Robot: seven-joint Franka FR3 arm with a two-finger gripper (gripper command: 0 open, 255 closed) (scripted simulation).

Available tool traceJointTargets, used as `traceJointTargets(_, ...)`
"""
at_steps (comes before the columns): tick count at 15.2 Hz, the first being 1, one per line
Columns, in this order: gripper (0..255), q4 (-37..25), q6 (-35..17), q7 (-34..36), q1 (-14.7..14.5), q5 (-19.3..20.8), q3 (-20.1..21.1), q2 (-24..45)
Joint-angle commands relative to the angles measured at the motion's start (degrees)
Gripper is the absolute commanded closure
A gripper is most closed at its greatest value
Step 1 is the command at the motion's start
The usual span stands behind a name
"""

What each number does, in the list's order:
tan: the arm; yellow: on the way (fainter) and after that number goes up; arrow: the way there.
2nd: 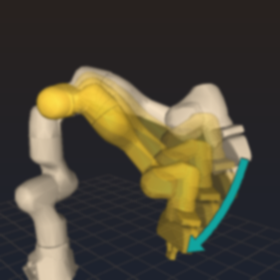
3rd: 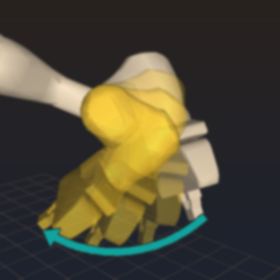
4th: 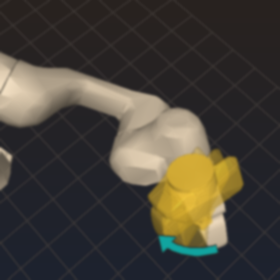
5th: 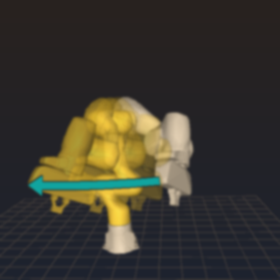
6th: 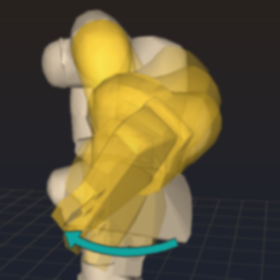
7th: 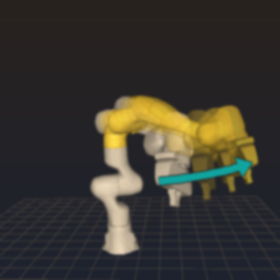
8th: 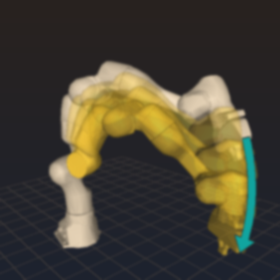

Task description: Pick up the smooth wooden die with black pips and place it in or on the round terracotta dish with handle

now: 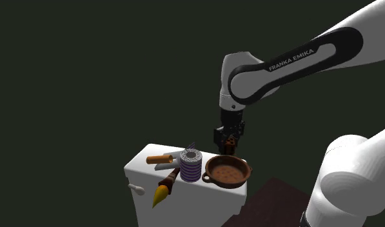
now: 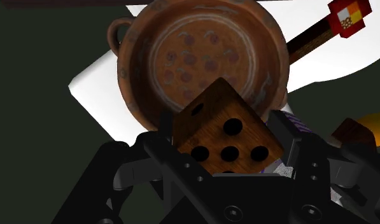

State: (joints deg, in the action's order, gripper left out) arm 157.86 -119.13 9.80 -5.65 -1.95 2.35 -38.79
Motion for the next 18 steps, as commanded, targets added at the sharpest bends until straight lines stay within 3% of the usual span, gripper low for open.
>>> traceJointTargets(1, 255, 2.19, -1.32, -0.21, 0.05, 0.02, -0.14, -0.87)
traceJointTargets(12, 255, 7.52, -12.55, -0.27, -0.01, -0.21, 0.1, 5.04)
traceJointTargets(18, 255, 7.52, -12.55, -0.27, -0.01, -0.21, 0.1, 5.04)
